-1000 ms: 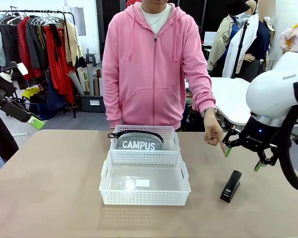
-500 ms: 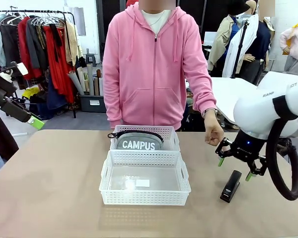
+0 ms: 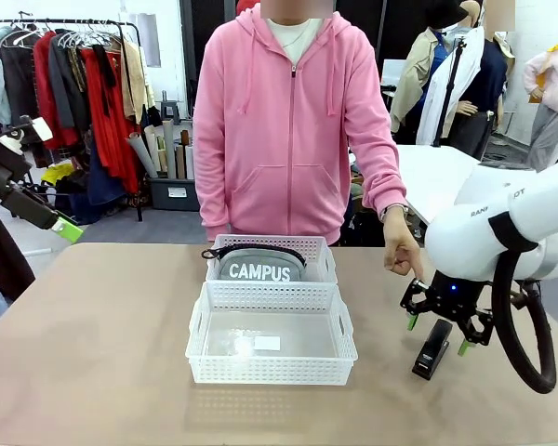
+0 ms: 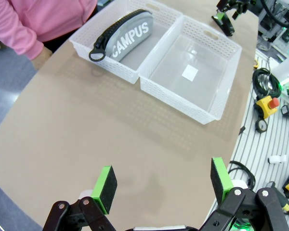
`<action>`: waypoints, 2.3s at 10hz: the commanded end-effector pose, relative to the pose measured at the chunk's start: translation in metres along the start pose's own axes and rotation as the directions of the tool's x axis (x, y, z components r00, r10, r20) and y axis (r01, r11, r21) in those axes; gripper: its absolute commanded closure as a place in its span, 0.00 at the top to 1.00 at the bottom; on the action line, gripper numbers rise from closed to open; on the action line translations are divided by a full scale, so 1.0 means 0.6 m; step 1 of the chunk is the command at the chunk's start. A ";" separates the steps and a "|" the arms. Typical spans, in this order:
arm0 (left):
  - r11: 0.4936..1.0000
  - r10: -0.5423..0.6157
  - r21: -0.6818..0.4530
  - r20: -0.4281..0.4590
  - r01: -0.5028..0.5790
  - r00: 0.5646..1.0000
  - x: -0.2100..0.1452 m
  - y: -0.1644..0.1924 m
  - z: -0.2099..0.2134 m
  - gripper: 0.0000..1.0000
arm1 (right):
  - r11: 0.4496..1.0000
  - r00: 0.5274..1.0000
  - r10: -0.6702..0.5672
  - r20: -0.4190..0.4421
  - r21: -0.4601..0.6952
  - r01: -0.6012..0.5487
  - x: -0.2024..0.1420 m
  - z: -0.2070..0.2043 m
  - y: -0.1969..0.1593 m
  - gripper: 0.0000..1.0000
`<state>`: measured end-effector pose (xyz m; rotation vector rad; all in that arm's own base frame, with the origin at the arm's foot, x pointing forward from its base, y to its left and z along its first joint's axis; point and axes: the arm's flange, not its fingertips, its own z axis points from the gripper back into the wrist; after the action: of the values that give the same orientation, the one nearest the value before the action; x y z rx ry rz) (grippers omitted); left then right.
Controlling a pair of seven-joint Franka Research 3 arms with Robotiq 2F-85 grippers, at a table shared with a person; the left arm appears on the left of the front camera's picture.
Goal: Distribute items into two baskets.
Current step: Pick up the Stapler that the person points to.
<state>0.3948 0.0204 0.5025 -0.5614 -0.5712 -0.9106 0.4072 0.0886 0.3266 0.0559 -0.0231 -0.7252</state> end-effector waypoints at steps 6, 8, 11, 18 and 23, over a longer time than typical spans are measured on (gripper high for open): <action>1.000 0.013 -0.002 -0.012 -0.013 1.000 -0.002 -0.002 0.002 1.00 | 0.998 0.999 -0.053 0.002 -0.026 0.053 -0.022 -0.048 -0.029 1.00; 1.000 0.013 -0.002 -0.012 -0.013 1.000 -0.002 -0.002 0.002 1.00 | 1.000 1.000 -0.022 -0.011 0.004 0.022 -0.016 -0.044 -0.033 1.00; 1.000 0.013 -0.002 -0.012 -0.013 1.000 -0.002 -0.002 0.002 1.00 | 0.999 0.999 -0.029 -0.031 -0.026 0.028 0.006 -0.035 -0.005 1.00; 1.000 0.013 -0.002 -0.012 -0.013 1.000 -0.002 -0.002 0.002 1.00 | 0.999 0.999 -0.030 -0.033 -0.019 0.029 0.007 -0.034 -0.005 1.00; 1.000 0.013 -0.002 -0.012 -0.013 1.000 -0.002 -0.002 0.002 1.00 | 1.000 1.000 -0.025 -0.017 -0.006 0.025 0.008 -0.038 -0.009 0.40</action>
<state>0.3948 0.0204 0.5025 -0.5615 -0.5711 -0.9104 0.4099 0.0834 0.3060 0.0543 0.0130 -0.7563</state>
